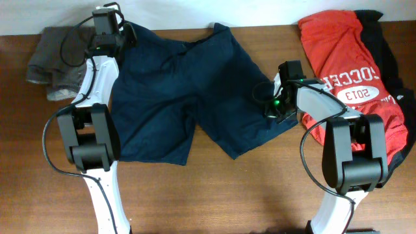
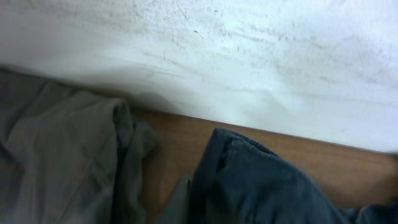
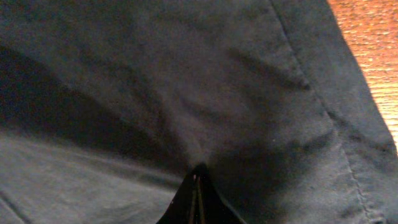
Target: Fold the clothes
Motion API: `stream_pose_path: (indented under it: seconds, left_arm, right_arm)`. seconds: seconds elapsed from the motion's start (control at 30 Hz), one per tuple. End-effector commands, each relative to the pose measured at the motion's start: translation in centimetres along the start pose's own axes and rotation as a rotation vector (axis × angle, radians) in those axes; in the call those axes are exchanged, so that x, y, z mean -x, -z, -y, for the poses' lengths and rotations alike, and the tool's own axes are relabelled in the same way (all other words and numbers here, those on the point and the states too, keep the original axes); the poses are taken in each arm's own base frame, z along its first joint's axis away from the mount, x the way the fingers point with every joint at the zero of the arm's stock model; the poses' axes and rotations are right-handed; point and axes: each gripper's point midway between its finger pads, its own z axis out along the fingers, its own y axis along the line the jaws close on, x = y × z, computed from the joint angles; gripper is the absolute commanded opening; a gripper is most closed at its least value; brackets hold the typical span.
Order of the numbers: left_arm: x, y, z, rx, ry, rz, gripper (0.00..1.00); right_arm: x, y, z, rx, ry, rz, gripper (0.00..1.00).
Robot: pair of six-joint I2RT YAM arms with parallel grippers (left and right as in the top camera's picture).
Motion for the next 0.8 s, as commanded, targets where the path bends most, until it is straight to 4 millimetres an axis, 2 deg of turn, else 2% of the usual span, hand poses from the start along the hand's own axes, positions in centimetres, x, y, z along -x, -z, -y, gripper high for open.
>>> stream_pose_path:
  seconds: [0.0, 0.07, 0.13, 0.2, 0.3, 0.47, 0.53, 0.6, 0.67, 0.77]
  left_arm:
    - [0.8, -0.2, -1.5, 0.047, 0.02, 0.024, 0.45]
    - [0.3, -0.2, -1.6, 0.051, 0.019, 0.003, 0.77]
    - [-0.2, 0.0, -1.5, 0.045, 0.019, -0.025, 0.97]
    - [-0.5, 0.6, -1.1, 0.025, 0.019, -0.055, 0.99]
    - [-0.4, 2.2, -0.8, 0.012, 0.021, -0.096, 0.99]
    - [0.2, 7.1, -0.3, 0.013, 0.017, -0.188, 0.99]
    - [0.1, 9.6, 0.0, -0.003, -0.006, -0.238, 0.99]
    - [-0.2, 12.5, 0.4, -0.02, -0.035, -0.294, 0.99]
    - [-0.4, 15.1, 0.4, -0.016, -0.054, -0.337, 0.99]
    - [-0.8, 19.0, 0.3, -0.016, -0.102, -0.4, 0.99]
  right_arm:
    - [-4.6, -4.1, 5.3, -0.169, -0.063, -0.151, 0.04]
    - [-4.6, -4.2, 4.9, -0.149, -0.065, -0.154, 0.04]
    - [-4.3, -4.0, 4.4, -0.121, -0.068, -0.15, 0.04]
    - [-3.7, -3.4, 3.7, -0.083, -0.07, -0.139, 0.06]
    - [-2.0, -1.4, 2.5, -0.04, -0.067, -0.107, 0.14]
    - [0.2, 3.6, -0.4, 0.031, 0.006, -0.066, 0.44]
    - [0.2, 5.4, -1.6, 0.055, 0.061, -0.076, 0.6]
    - [-0.4, 6.2, -2.4, 0.054, 0.104, -0.104, 0.71]
    - [-1.4, 6.4, -3.3, 0.054, 0.153, -0.14, 0.77]
    - [-2.9, 6.1, -4.8, 0.048, 0.223, -0.183, 0.76]
